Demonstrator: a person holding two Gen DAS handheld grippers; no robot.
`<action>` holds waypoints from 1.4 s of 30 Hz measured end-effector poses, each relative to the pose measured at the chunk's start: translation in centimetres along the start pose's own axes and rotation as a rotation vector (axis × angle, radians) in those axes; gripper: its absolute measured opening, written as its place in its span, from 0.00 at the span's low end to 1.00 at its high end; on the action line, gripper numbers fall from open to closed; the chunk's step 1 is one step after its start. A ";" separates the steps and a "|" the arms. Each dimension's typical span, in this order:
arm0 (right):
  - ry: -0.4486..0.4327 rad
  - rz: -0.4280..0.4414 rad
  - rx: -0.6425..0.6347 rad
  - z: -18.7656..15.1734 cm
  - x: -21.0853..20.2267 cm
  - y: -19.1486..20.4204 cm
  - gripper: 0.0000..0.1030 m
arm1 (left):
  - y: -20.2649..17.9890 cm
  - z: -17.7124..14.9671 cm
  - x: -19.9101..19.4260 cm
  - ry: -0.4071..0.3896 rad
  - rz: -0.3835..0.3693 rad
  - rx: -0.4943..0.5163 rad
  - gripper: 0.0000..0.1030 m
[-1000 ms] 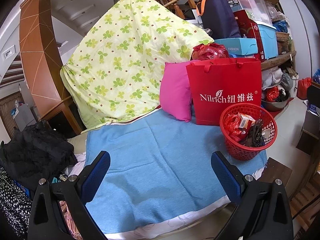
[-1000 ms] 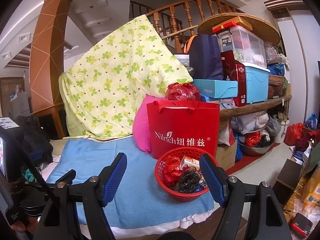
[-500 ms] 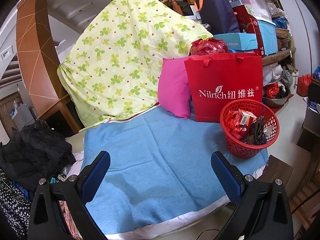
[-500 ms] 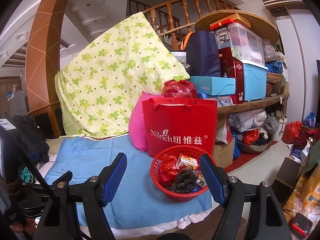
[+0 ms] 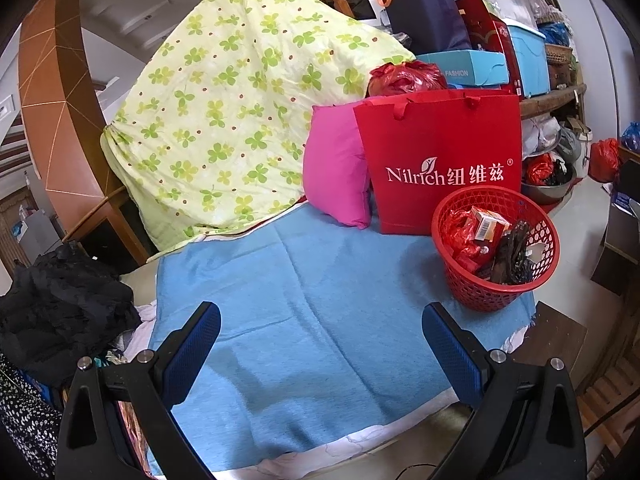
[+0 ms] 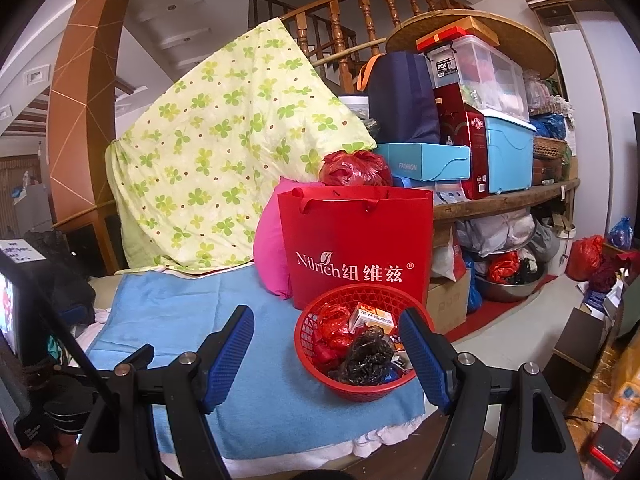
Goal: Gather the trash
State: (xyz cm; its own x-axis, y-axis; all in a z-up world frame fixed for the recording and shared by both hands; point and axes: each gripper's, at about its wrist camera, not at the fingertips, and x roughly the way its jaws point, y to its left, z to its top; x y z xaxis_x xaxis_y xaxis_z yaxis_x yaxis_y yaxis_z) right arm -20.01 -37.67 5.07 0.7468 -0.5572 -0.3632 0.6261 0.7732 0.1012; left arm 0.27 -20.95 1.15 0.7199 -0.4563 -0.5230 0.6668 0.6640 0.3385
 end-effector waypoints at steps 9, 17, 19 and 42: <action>0.013 -0.003 0.004 -0.3 1.4 -0.3 0.76 | -1.5 0.1 1.3 0.027 -0.003 0.018 0.98; 0.011 -0.011 0.009 -0.5 3.1 -0.9 0.76 | -2.3 0.8 2.4 0.041 -0.005 0.018 0.98; 0.016 -0.008 0.021 -0.7 3.4 -1.2 0.76 | -2.7 0.8 2.7 0.045 -0.005 0.020 0.98; -0.004 -0.014 0.039 -0.7 1.3 -2.0 0.76 | -4.3 0.9 0.5 0.017 -0.011 0.046 0.97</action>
State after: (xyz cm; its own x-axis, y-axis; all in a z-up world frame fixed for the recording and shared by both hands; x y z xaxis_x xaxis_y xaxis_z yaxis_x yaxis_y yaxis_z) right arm -20.46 -39.68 3.76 0.7388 -0.5692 -0.3609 0.6447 0.7529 0.1322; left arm -2.10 -24.58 0.13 0.7092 -0.4534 -0.5399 0.6833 0.6306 0.3680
